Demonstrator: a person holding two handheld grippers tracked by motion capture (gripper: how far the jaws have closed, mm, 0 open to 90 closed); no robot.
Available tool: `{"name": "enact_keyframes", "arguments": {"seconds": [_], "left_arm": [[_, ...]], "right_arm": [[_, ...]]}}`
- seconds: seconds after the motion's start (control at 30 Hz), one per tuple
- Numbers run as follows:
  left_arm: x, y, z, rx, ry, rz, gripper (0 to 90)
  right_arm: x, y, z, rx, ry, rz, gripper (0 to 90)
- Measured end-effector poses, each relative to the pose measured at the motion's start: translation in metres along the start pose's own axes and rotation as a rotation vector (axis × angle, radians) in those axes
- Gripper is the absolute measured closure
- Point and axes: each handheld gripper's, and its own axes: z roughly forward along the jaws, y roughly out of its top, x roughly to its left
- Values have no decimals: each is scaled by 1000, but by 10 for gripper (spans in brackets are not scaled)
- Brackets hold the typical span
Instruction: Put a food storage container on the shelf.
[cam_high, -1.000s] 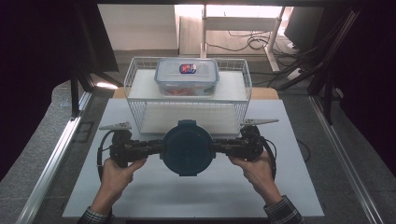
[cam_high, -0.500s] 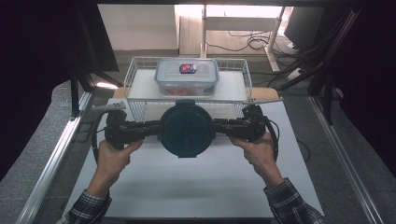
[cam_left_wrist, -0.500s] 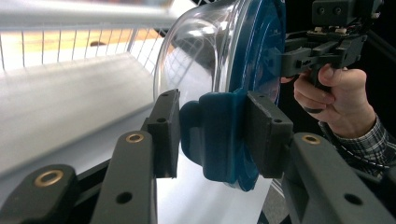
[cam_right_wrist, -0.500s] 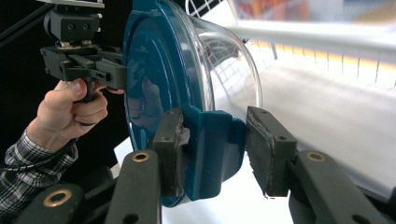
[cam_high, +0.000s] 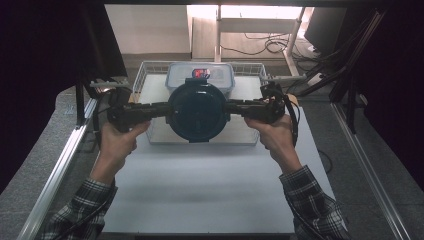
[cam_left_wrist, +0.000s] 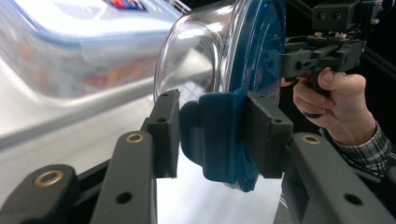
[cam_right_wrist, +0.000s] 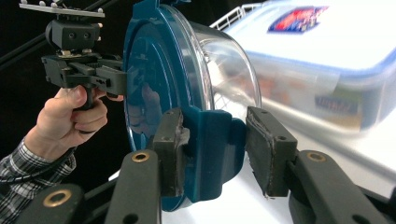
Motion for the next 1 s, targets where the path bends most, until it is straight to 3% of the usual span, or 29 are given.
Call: {"name": "enact_keyframes", "arguments": {"seconds": [0.77, 1.0], "left_arm": [[31, 81, 7, -25, -4, -24, 585], [42, 96, 17, -20, 1, -61, 583]], "right_arm": [[-23, 76, 13, -67, -22, 12, 580], [-35, 90, 17, -70, -35, 30, 579]]}}
